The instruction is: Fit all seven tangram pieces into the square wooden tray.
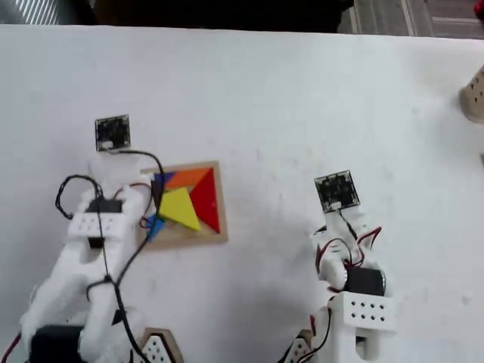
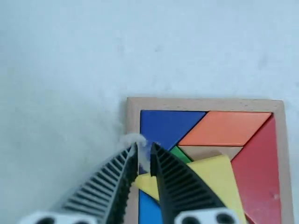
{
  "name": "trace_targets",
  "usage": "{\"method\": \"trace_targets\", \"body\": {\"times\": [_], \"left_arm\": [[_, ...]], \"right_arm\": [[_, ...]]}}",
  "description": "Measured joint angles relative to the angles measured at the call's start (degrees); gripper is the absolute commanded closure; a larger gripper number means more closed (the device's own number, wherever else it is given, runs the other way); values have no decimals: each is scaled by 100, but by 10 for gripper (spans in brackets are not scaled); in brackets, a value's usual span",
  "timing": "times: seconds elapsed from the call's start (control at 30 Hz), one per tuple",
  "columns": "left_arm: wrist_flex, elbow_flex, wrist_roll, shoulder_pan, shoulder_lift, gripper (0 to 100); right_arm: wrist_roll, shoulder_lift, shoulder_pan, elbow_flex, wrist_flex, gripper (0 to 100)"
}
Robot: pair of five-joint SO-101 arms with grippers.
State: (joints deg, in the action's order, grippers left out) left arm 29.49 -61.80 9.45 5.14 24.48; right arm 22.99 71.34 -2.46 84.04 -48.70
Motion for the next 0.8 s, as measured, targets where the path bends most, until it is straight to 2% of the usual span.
{"method": "trace_targets", "body": {"times": [0.1,0.27,0.6,0.8], "left_arm": [[0,237,0,0,-571,928],[44,299,-255,-44,-686,928],[1090,404,-352,-826,-677,928],[1275,448,-352,-879,-677,928]], "right_arm": [[0,0,-26,0,0,981],[0,0,-18,0,0,981],[35,0,-26,0,0,981],[44,0,-18,0,0,981]]}}
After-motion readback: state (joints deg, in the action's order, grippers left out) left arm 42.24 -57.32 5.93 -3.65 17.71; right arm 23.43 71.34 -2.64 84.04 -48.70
